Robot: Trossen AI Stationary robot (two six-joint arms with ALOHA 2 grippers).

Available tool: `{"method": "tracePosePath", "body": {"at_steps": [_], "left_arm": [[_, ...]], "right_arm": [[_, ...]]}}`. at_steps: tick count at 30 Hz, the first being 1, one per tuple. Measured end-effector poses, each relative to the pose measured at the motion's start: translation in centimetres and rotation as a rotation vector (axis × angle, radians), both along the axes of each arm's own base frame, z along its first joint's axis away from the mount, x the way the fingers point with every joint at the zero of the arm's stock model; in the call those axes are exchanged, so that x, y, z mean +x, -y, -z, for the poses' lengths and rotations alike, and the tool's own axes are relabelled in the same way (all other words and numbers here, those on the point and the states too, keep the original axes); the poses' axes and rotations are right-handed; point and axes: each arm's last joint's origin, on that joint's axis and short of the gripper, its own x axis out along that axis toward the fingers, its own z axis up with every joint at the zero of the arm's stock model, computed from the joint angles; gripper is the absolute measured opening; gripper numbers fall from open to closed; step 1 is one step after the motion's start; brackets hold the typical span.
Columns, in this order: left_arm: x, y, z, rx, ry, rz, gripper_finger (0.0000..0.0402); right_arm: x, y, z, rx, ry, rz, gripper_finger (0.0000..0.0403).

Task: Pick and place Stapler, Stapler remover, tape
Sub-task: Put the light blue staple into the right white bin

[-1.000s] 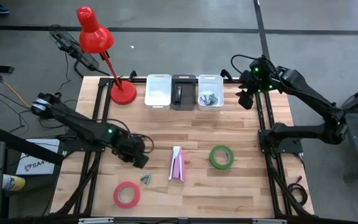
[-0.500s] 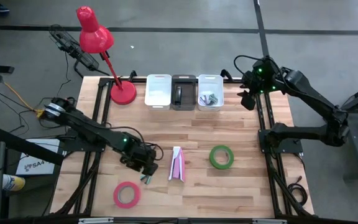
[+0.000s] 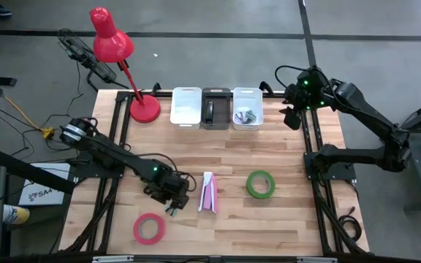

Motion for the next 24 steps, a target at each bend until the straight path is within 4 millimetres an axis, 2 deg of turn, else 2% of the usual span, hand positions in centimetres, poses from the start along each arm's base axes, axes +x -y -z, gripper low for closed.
{"method": "tracePosePath", "body": {"at_steps": [4,11,17,24], "left_arm": [[1.1,0.5,0.0,0.014,0.004,0.039,0.0249],[1.9,0.7,0.4,0.087,-0.122,0.085,0.0249],[3.0,1.2,-0.2,0.078,-0.057,0.100,0.0249],[2.8,1.0,-0.4,0.105,-0.086,0.095,0.0249]], "right_arm": [[0.0,0.0,0.0,0.002,-0.002,0.000,0.0172],[0.0,0.0,0.0,0.002,-0.003,-0.005,0.0172],[0.0,-0.1,0.1,0.008,-0.004,-0.012,0.0172],[0.0,-0.1,0.1,0.011,-0.005,-0.025,0.0172]]}}
